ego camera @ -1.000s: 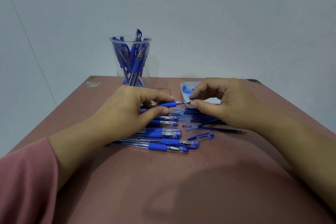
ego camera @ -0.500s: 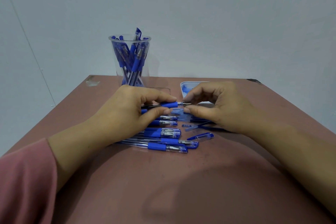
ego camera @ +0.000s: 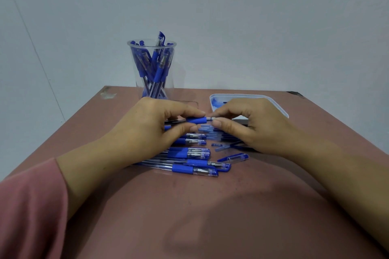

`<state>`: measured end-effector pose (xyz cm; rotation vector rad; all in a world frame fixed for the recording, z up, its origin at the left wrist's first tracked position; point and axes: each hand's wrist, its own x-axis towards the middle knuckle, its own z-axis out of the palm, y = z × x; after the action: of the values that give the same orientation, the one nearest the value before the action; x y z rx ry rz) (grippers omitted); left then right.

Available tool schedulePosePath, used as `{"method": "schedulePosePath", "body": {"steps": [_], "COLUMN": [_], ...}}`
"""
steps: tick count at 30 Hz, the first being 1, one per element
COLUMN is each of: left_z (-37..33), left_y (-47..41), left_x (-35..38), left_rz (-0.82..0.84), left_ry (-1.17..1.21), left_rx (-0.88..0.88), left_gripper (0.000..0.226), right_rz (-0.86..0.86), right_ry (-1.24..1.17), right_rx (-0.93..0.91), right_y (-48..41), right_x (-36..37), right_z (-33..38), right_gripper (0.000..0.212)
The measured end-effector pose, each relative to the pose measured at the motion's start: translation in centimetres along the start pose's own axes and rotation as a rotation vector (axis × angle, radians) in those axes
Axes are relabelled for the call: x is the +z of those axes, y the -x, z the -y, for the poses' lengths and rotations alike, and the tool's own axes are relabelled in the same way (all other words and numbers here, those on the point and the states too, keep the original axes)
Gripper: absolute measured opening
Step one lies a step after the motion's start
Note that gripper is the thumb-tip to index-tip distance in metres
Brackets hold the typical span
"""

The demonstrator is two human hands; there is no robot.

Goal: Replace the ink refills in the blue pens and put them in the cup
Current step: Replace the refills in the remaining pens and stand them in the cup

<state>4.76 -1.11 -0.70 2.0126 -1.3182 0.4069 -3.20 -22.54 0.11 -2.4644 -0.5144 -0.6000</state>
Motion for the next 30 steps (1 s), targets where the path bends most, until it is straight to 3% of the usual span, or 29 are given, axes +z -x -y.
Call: {"method": "schedulePosePath", "body": {"steps": [3,7,12,14,16,19,22,30], "left_z": [0.11,0.07,0.12,0.15,0.06,-0.04,-0.02,-0.30], "left_y": [-0.01,-0.01,0.00,0.00,-0.03,-0.06,-0.05,-0.04], "left_x": [0.05,0.03,0.03,0.06,0.08,0.05,0.04,0.02], "left_rz": [-0.001,0.000,-0.006,-0.006,0.000,0.007,0.004,0.002], "left_ry": [-0.002,0.002,0.003,0.011,0.020,0.029,0.022,0.018], "left_rx": [-0.009,-0.006,-0.001,-0.006,-0.012,-0.013,-0.016,0.009], "left_gripper": [0.029,0.028,0.027,0.027,0.027,0.030,0.027,0.031], "right_rz": [-0.036,-0.044,-0.032,-0.051,-0.046,-0.015,-0.015,-0.002], "right_ry": [0.040,0.083,0.032,0.083,0.086,0.104,-0.002,0.010], "right_rx": [-0.032,-0.035,-0.017,-0.038,-0.036,0.012,0.000,0.013], "right_y": [0.06,-0.13,0.12,0.11,0.01,0.02,0.06,-0.03], "right_x": [-0.20,-0.02,-0.26,-0.23,-0.03,0.10,-0.14,0.11], "right_z": [-0.25,-0.32,-0.18,-0.20,-0.14,-0.18,0.17,0.43], "right_gripper": [0.028,0.012,0.030,0.025,0.008,0.029,0.015,0.011]}}
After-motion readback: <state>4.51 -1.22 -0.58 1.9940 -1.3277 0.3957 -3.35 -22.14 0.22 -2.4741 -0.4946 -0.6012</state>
